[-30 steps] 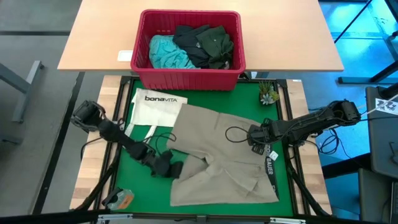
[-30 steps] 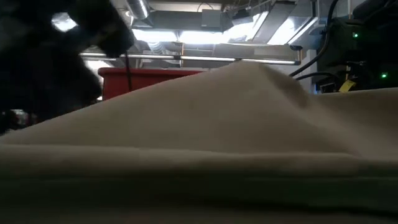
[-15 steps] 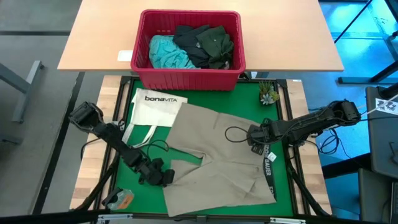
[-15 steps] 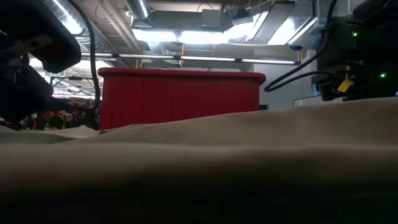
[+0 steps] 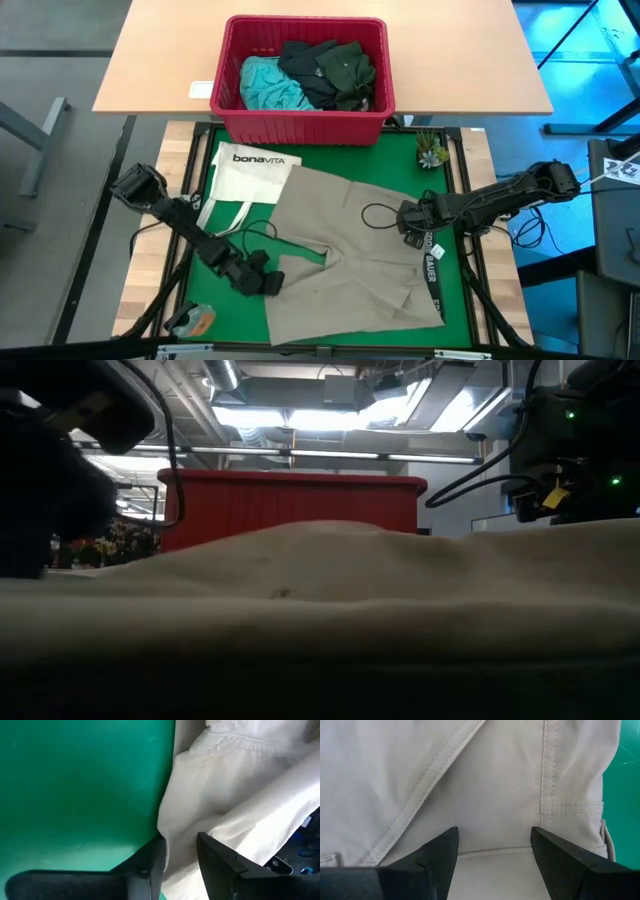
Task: Fold Laundry from Bin
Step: Fold the light brown shorts
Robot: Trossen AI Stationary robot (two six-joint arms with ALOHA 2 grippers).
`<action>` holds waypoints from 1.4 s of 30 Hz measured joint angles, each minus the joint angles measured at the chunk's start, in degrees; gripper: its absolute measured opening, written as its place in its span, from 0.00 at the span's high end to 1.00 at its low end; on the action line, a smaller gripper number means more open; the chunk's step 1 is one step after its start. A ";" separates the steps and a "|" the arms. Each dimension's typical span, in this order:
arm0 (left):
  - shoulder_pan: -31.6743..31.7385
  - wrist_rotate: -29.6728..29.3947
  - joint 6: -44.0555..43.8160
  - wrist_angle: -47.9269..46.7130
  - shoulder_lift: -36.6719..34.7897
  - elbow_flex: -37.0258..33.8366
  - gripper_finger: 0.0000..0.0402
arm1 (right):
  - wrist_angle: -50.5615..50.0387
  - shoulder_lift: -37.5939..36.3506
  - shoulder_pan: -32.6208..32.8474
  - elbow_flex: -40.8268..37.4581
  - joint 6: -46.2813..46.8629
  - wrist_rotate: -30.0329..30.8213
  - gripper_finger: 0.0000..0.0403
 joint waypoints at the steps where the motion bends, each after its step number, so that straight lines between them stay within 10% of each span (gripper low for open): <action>1: -0.01 0.00 0.31 0.00 0.01 0.00 0.72 | 0.01 0.00 0.01 0.00 0.00 0.00 0.38; 10: -1.12 1.05 -2.35 -4.31 -3.57 -0.07 0.75 | -0.06 0.00 0.00 0.00 0.00 0.00 0.38; 23: -0.62 -14.17 -3.98 -18.84 -11.98 -0.07 0.75 | -0.01 0.00 0.01 0.00 -0.02 0.00 0.38; 42: 3.82 -9.28 6.83 -10.56 -3.99 0.02 0.75 | -0.04 0.00 0.01 0.00 0.00 0.00 0.38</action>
